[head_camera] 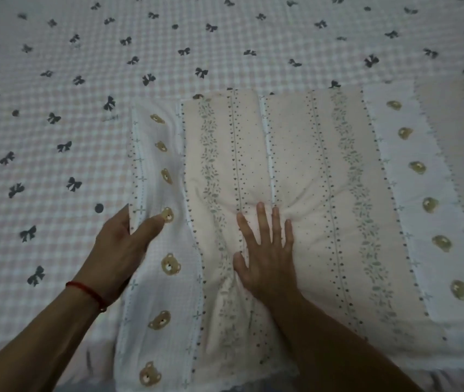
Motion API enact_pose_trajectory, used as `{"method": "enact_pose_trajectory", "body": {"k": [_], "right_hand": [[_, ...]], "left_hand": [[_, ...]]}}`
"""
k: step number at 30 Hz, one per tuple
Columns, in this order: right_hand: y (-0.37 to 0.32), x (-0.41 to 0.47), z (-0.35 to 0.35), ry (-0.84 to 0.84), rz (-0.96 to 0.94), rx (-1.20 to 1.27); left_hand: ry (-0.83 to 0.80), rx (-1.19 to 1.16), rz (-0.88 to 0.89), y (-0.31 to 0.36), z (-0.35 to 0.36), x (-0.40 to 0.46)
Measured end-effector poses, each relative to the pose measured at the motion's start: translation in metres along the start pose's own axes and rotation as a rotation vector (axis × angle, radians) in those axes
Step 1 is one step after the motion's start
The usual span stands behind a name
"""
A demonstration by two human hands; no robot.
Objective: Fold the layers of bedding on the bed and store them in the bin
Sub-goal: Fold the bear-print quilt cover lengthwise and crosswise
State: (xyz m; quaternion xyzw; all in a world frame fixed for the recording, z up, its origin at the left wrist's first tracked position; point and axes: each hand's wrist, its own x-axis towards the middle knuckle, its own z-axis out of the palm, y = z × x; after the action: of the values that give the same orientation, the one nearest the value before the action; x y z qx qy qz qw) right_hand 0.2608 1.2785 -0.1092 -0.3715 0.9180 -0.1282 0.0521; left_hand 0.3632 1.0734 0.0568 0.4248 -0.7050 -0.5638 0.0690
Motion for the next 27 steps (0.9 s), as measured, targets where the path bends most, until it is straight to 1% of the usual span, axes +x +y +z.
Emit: {"method": "enact_pose_trajectory", "body": {"k": [2,3,5,6,7,8,9,10,12,13,15,17,18,19,20,22,24,25,27], "right_hand": [[0.001,0.0,-0.009,-0.081,0.01,0.058],[0.008,0.001,-0.025,-0.123,0.004,0.115],[0.012,0.01,-0.034,-0.269,-0.008,0.31],[0.019,0.014,-0.038,-0.381,0.005,0.479],[0.038,0.017,-0.061,-0.489,0.042,0.712],[0.046,0.017,-0.078,-0.569,0.144,0.996],[0.059,0.014,-0.104,-0.605,0.263,1.234],[0.076,0.009,-0.126,-0.59,0.358,1.387],[0.114,-0.001,-0.168,-0.557,0.506,1.572],[0.136,-0.006,-0.185,-0.529,0.546,1.63],[0.178,-0.015,-0.211,-0.43,0.628,1.751],[0.219,-0.02,-0.228,-0.297,0.715,1.778],[0.239,-0.025,-0.23,-0.268,0.753,1.735],[0.257,-0.03,-0.228,-0.28,0.787,1.645],[0.273,-0.037,-0.223,-0.328,0.813,1.532],[0.3,-0.056,-0.21,-0.431,0.834,1.307],[0.313,-0.08,-0.195,-0.515,0.802,1.188],[0.311,-0.093,-0.192,-0.562,0.768,1.138],[0.3,-0.118,-0.184,-0.605,0.689,1.053]], "left_hand": [[0.002,0.084,0.094,0.024,0.019,-0.017],[-0.002,0.133,0.137,0.045,0.035,-0.028],[-0.06,0.242,0.207,0.07,0.054,-0.04],[-0.088,0.302,0.25,0.078,0.064,-0.044],[-0.1,0.342,0.286,0.095,0.086,-0.053],[-0.115,0.365,0.309,0.104,0.1,-0.059],[-0.128,0.392,0.323,0.119,0.121,-0.067],[-0.125,0.436,0.352,0.131,0.144,-0.073],[-0.112,0.553,0.385,0.154,0.193,-0.081],[-0.123,0.592,0.364,0.163,0.22,-0.083],[-0.224,0.552,0.267,0.177,0.272,-0.091],[-0.33,0.424,0.137,0.177,0.316,-0.097],[-0.337,0.402,0.106,0.17,0.333,-0.099],[-0.319,0.438,0.089,0.157,0.344,-0.1],[-0.298,0.52,0.058,0.139,0.349,-0.102],[-0.276,0.787,0.021,0.098,0.347,-0.114],[-0.236,1.036,-0.001,0.054,0.33,-0.138],[-0.198,1.085,-0.014,0.033,0.319,-0.151],[-0.084,1.018,-0.062,0.001,0.301,-0.171]]}}
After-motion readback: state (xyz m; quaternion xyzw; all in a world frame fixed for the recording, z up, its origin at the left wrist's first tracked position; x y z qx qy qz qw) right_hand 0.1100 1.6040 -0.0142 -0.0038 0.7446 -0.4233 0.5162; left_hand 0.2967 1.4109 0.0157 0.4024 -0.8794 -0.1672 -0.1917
